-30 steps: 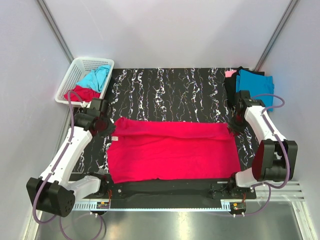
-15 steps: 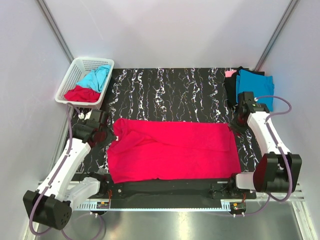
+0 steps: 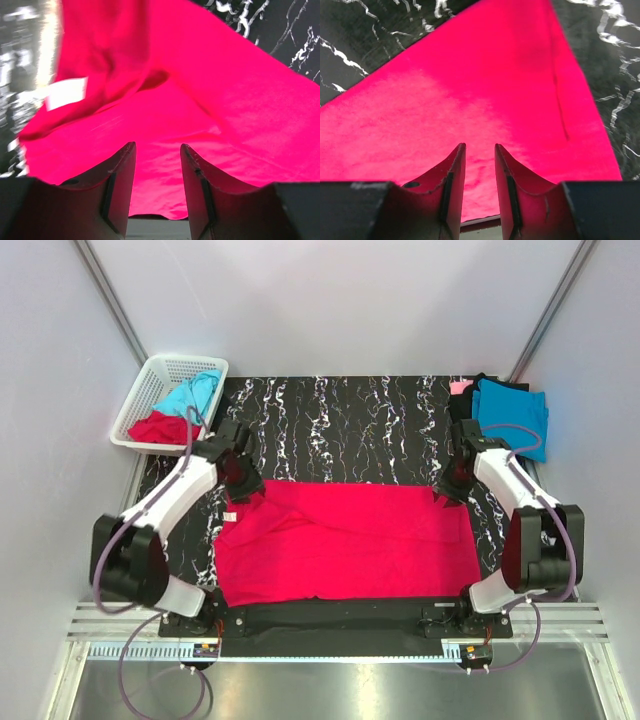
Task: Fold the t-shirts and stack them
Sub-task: Fold the tshirt
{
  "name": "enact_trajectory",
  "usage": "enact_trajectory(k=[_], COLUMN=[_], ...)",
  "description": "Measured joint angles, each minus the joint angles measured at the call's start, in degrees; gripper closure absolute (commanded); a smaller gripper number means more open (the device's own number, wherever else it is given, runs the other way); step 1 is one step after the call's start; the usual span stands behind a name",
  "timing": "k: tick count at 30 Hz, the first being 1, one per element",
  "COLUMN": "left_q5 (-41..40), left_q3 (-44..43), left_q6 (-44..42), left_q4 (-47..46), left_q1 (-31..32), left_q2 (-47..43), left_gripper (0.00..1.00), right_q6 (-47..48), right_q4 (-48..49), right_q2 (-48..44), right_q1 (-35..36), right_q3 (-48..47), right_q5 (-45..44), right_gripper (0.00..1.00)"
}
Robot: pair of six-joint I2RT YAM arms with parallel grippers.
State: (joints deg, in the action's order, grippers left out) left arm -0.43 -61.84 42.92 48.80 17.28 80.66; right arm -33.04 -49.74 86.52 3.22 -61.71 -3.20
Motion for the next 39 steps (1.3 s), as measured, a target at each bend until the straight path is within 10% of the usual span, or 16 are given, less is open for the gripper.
enact_trajectory(k=[15,39], left_q5=[-2.3,-13.5], left_q3=[-7.9,-15.2], left_q6=[-0.7,-1.5], left_q4=[-3.7,1.2], left_q1=[3.5,-2.0], left_q2=[22.1,26.4], left_gripper=[0.59,0.60], right_q6=[3.3,6.4], right_q4=[4.2,8.4], right_q2=[7.4,15.2], right_q1=[2.1,3.9], right_q3=[-1.0,-1.0], right_q5=[2.7,10.3], right_gripper=[0.64,0.68])
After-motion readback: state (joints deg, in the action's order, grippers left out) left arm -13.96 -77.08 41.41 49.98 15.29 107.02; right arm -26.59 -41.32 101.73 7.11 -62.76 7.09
